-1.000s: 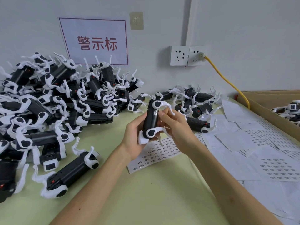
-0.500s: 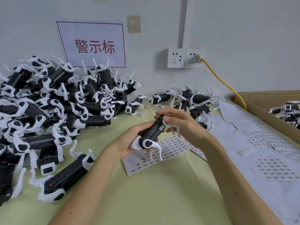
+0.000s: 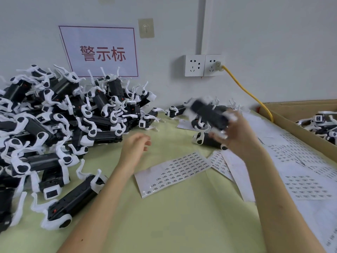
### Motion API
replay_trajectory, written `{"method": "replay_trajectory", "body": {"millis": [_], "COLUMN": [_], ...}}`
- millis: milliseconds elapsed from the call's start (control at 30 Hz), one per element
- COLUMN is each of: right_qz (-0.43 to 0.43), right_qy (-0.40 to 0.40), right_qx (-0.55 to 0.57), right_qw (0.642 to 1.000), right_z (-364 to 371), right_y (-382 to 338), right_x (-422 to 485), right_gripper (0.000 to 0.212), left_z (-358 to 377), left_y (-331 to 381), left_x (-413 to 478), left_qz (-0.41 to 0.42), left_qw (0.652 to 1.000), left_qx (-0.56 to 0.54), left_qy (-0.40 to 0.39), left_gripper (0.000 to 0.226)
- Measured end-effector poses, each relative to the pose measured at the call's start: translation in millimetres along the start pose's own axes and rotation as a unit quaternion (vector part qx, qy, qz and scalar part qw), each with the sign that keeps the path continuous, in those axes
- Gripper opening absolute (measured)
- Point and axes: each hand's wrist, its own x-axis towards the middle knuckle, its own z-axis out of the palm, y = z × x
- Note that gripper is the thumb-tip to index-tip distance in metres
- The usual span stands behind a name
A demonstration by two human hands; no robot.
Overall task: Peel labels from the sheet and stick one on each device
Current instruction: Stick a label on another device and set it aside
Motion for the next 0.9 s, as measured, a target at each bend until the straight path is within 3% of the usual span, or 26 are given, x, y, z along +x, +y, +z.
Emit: {"method": "replay_trajectory", "body": {"millis": [33, 100, 133, 167, 233, 300, 400, 467, 567, 700, 800, 867, 900], "right_qz": [-0.063, -0.169, -0.201, -0.213, -0.200, -0.162, -0.115, -0.140, -0.212, -0.176, -0.077, 0.001, 0.017], "right_qy": [0.013, -0.009, -0.007, 0.023, 0.118, 0.168, 0.175, 0.164, 0.136, 0.039, -0.100, -0.169, -0.178], "right_qx": [0.156, 0.410, 0.455, 0.445, 0.344, 0.243, 0.062, -0.102, -0.327, -0.489, -0.649, -0.727, -0.745], "right_qw": [0.986, 0.896, 0.867, 0.869, 0.910, 0.941, 0.976, 0.971, 0.911, 0.853, 0.751, 0.666, 0.643], "right_z": [-10, -36, -47, -54, -55, -39, -5, 9, 18, 26, 27, 25, 25], "right_y": [-11, -28, -33, -35, -28, -16, -1, 10, 28, 48, 64, 71, 73], "right_x": [-3, -12, -15, -16, -13, -4, 7, 10, 9, 9, 8, 8, 8], "right_gripper": [0.026, 0.045, 0.053, 0.055, 0.049, 0.041, 0.021, 0.011, 0.018, 0.016, 0.015, 0.041, 0.051], "left_z": [1, 3, 5, 8, 12, 15, 14, 14, 14, 14, 12, 11, 11], "left_y": [-3, -8, -10, -12, -14, -14, -14, -14, -12, -8, -7, -8, -9], "left_x": [0, -1, -2, -3, -7, -10, -11, -10, -9, -9, -11, -11, -10], "left_qz": [0.019, 0.048, 0.064, 0.083, 0.125, 0.149, 0.166, 0.172, 0.170, 0.132, 0.110, 0.109, 0.112], "left_qw": [0.999, 0.988, 0.975, 0.955, 0.897, 0.864, 0.859, 0.859, 0.870, 0.895, 0.910, 0.922, 0.927], "left_qx": [0.038, 0.138, 0.199, 0.270, 0.409, 0.462, 0.456, 0.451, 0.425, 0.382, 0.354, 0.328, 0.320], "left_qy": [-0.014, -0.054, -0.075, -0.090, -0.111, -0.135, -0.164, -0.172, -0.181, -0.190, -0.188, -0.174, -0.163], "left_gripper": [0.014, 0.018, 0.018, 0.019, 0.026, 0.038, 0.047, 0.046, 0.034, 0.017, 0.038, 0.050, 0.049]}}
